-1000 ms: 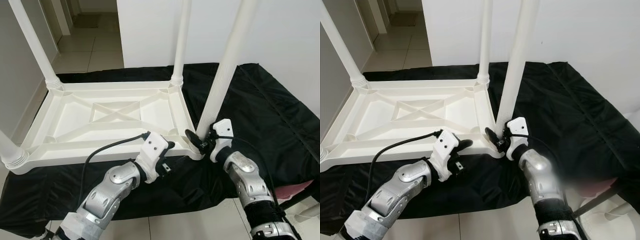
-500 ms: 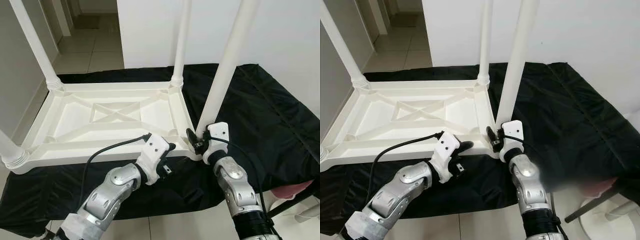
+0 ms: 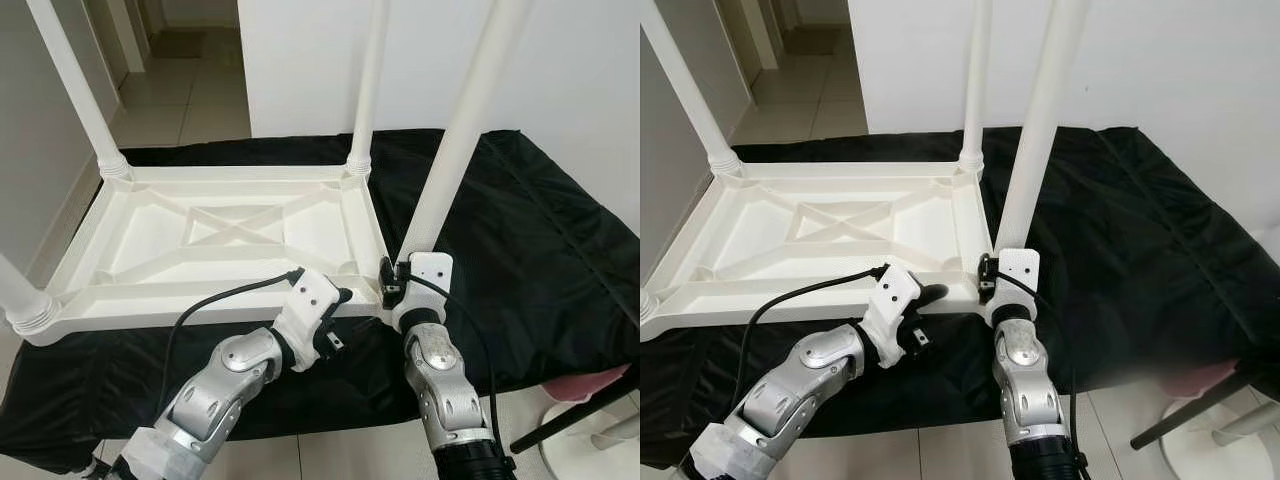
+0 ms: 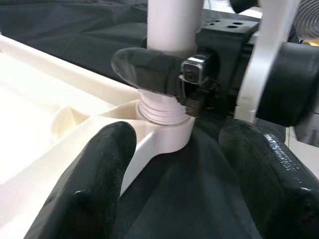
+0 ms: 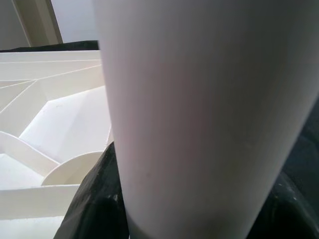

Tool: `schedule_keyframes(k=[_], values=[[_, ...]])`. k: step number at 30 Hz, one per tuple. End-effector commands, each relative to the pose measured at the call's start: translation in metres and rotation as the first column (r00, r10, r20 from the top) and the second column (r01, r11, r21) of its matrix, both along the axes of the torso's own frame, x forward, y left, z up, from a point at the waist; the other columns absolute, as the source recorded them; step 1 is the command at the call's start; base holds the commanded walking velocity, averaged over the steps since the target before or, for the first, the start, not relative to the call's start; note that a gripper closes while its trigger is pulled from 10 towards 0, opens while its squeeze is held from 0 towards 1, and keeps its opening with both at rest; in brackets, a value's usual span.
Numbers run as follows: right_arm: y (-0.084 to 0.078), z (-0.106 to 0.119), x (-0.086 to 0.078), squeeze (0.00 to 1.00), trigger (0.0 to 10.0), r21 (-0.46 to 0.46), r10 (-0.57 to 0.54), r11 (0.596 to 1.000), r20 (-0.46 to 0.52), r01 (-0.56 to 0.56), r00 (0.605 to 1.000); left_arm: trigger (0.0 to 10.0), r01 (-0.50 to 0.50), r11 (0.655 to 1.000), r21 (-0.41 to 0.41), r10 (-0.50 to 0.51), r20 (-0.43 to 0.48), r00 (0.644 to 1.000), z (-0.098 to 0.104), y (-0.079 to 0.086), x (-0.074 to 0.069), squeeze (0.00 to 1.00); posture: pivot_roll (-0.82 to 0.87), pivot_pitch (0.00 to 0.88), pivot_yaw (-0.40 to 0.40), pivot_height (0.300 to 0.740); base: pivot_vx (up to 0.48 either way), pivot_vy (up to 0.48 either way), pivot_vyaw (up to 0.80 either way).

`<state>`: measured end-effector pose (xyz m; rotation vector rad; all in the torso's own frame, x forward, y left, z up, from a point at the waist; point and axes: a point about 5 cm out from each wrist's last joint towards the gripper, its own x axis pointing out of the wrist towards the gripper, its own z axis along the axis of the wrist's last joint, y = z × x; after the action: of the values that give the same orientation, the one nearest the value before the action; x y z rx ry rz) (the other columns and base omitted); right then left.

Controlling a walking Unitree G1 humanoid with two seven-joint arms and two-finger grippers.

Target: Building children table

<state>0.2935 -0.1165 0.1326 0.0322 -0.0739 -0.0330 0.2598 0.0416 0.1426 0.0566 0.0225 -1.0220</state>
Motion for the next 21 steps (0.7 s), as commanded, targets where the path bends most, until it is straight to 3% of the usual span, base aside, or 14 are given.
schedule_keyframes(k=[1,3,4,17,18,19,21], values=[[0.013,-0.008,-0.006,0.00,10.0,0.068,0.013,0.998,-0.039,-0.010,0.999,10.0,0.092,0.996,0.011,-0.092,-0.004,0.996,-0.001,-0.002,-0.005,0.00,-0.05,0.000,-0.004,0.740,0.000,0.000,0.00],[0.012,-0.008,-0.005,0.00,10.0,0.075,0.015,0.997,-0.042,-0.011,0.999,10.0,0.093,0.996,0.015,-0.093,-0.002,0.996,-0.002,-0.001,-0.004,0.00,-0.04,0.000,-0.005,0.740,0.000,0.000,0.00],[0.013,-0.006,-0.006,1.00,10.0,0.080,0.021,0.997,-0.033,-0.019,0.999,10.0,0.090,0.996,0.014,-0.090,-0.001,0.996,-0.001,-0.001,-0.003,0.00,-0.04,0.000,-0.005,0.740,0.000,0.000,0.00],[-0.001,-0.001,-0.005,1.00,10.0,0.049,0.048,0.998,0.020,-0.049,0.999,10.0,0.094,0.996,0.012,-0.094,0.001,0.996,-0.001,-0.003,-0.003,0.00,-0.05,0.000,-0.002,0.740,0.000,0.000,0.00],[-0.005,-0.001,-0.006,0.93,10.0,0.040,0.060,0.997,0.025,-0.061,0.998,10.0,0.094,0.995,0.012,-0.094,0.002,0.996,-0.001,-0.004,-0.002,0.00,-0.05,0.000,-0.003,0.740,0.000,0.000,0.00],[-0.009,-0.001,-0.006,0.00,10.0,0.030,0.090,0.995,0.028,-0.091,0.996,10.0,0.095,0.995,0.012,-0.095,0.002,0.996,-0.001,-0.004,-0.002,0.00,-0.06,0.000,-0.002,0.740,0.000,0.000,0.00],[-0.012,-0.001,-0.007,0.00,10.0,0.026,0.118,0.993,0.030,-0.119,0.993,10.0,0.095,0.995,0.012,-0.095,0.003,0.996,-0.001,-0.004,-0.002,0.00,-0.06,0.000,-0.002,0.740,0.000,0.000,0.00]])
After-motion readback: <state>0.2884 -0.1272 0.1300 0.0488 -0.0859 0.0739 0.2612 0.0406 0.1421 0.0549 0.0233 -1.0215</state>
